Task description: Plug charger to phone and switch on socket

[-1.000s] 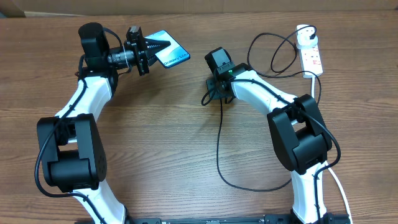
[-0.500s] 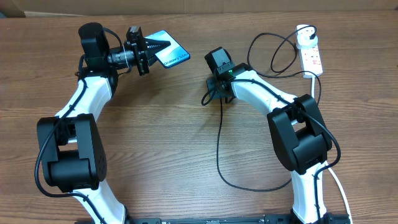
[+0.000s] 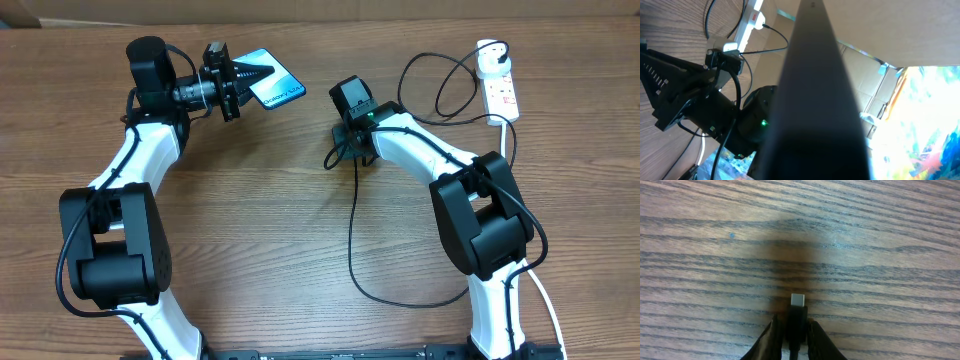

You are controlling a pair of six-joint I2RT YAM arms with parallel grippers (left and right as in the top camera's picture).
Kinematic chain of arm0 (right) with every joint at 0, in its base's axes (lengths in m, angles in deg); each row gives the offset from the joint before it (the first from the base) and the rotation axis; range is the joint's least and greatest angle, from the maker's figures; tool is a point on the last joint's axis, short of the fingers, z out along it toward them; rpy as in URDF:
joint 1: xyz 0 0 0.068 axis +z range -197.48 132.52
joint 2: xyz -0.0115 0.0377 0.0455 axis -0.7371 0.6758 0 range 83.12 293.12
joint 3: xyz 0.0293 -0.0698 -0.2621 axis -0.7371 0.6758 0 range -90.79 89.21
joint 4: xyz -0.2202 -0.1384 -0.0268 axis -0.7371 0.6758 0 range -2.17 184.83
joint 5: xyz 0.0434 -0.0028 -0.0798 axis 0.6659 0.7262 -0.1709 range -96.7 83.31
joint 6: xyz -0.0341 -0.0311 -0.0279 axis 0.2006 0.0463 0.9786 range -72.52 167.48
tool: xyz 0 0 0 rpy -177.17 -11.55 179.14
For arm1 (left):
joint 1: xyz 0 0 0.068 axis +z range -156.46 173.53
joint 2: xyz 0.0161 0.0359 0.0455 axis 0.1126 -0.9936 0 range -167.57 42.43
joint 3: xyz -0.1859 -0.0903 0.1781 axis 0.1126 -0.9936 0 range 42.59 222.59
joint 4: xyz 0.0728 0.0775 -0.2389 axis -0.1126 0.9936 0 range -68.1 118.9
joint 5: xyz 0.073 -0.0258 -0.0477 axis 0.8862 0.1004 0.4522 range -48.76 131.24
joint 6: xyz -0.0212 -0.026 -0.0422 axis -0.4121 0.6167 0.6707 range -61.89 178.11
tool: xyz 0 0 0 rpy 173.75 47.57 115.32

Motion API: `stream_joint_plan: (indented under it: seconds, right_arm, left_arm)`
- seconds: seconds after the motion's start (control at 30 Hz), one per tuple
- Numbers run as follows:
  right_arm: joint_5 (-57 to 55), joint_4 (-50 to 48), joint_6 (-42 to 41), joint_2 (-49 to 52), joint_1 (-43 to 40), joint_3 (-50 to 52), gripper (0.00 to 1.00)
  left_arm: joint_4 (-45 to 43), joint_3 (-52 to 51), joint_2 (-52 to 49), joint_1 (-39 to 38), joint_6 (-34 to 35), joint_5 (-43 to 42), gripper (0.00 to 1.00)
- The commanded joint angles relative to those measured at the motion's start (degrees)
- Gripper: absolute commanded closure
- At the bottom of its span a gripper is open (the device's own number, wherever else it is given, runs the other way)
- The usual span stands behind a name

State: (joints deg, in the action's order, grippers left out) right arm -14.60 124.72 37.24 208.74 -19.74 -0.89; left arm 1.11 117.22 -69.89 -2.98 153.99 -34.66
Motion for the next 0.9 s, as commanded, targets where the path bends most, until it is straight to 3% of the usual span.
stream_joint_plan:
  seconds: [0.0,0.17,0.2,0.27,0.4,0.47,0.53,0.6,0.87]
  right_arm:
    - [-0.61,-0.15,0.26,-1.53,-0.11,-0.59,0.85]
    - [-0.61,-0.15,0.26,-1.53,-0.11,-0.59,0.84]
    - [-0.63,-0.15,0.24,-1.53,-0.11,-0.59,0.79]
    - [-0.63,-0.15,0.24,-1.53,-0.11,-0.59,0.58]
    - [-0.61,0.79,-0.55,-1.53,-0.13,-0.63,0.51]
    - [-0.55,2.03,-0.85,-1.53,-0.11,-0.63,0.55]
    - [0.28,3.30,-1.22,-1.53,-0.11,-0.63,0.71]
    - [0.70,4.39,-1.77,-1.53,-0.11,-0.63,0.77]
    - [0.59,3.93,-1.73,-1.53,-0.13,-0.63,0.81]
  left_arm:
    - [-0.48,0.55,0.68,0.35,-0.07,-1.07,0.96]
    - [-0.48,0.55,0.68,0.35,-0.09,-1.09,0.96]
    - [-0.48,0.55,0.68,0.35,-0.09,-1.07,0.96]
    - [-0.48,0.55,0.68,0.35,-0.09,-1.07,0.96]
    - [-0.48,0.55,0.68,0.33,-0.07,-1.09,0.95]
    - [-0.48,0.55,0.68,0.35,-0.09,-1.07,0.96]
    - [-0.48,0.55,0.68,0.33,-0.09,-1.05,0.96]
    - [-0.48,0.55,0.68,0.33,-0.09,-1.05,0.96]
    - [-0.48,0.55,0.68,0.26,-0.09,-1.09,0.96]
